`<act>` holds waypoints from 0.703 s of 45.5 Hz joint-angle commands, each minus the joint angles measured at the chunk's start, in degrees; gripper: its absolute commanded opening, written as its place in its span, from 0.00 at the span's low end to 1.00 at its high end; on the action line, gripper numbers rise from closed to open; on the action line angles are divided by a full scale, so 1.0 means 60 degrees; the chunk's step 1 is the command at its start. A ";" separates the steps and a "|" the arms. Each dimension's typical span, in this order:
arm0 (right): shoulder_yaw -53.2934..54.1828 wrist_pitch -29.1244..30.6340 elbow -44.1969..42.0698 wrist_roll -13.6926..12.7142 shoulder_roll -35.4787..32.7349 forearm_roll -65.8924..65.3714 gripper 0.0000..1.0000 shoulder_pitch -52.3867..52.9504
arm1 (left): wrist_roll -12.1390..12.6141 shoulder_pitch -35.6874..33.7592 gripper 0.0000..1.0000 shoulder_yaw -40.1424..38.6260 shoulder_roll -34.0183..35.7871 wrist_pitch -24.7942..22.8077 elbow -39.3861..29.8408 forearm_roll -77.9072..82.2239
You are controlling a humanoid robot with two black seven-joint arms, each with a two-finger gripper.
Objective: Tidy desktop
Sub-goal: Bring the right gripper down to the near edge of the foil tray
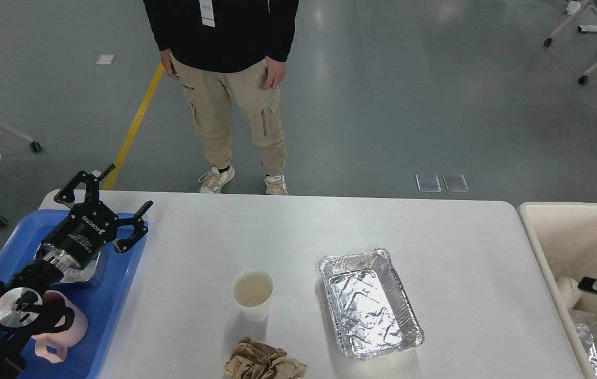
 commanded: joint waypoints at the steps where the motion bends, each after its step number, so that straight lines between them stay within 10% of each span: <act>1: -0.0308 -0.0956 0.0005 0.0010 0.0891 0.0431 1.00 -0.0102 | 0.0004 -0.0250 0.97 0.0001 0.0060 0.0032 0.0121 0.0193; 32: -0.0836 -0.2203 0.0005 -0.0063 0.4407 0.0827 1.00 -0.1435 | 0.0004 -0.0734 0.97 0.0030 0.0236 0.0515 0.0868 0.0677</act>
